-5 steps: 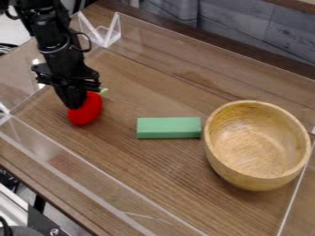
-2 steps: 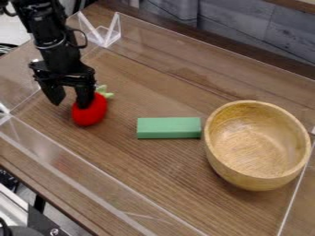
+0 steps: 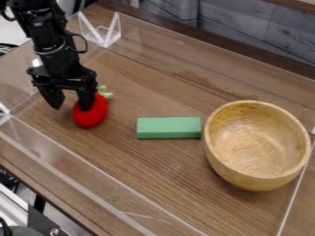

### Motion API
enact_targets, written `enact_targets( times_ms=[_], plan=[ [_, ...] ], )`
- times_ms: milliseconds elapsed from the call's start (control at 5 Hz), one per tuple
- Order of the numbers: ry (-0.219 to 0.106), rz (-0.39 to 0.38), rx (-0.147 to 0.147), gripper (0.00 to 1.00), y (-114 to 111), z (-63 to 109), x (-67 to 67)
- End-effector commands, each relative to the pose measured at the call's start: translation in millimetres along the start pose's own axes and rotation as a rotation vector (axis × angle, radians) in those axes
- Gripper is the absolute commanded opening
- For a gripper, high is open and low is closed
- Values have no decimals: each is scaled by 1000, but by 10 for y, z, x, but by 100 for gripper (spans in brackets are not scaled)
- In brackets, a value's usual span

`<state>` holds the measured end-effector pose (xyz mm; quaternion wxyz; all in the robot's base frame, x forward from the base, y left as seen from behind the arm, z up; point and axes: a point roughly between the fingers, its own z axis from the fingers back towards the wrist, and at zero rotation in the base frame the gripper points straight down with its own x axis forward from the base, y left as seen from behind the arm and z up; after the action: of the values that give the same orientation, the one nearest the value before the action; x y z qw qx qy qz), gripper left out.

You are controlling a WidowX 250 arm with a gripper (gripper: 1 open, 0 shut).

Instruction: Move the red fruit to the right

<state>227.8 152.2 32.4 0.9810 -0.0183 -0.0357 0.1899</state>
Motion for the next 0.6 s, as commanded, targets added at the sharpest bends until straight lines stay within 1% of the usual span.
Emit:
enact_targets(
  times_ms=[0, 200, 400],
  plan=[
    [-8, 7, 6, 100, -58, -8, 40],
    [-7, -10, 6, 0, -199, -118, 103],
    [-5, -27, 5, 0, -337, -189, 167]
  ],
)
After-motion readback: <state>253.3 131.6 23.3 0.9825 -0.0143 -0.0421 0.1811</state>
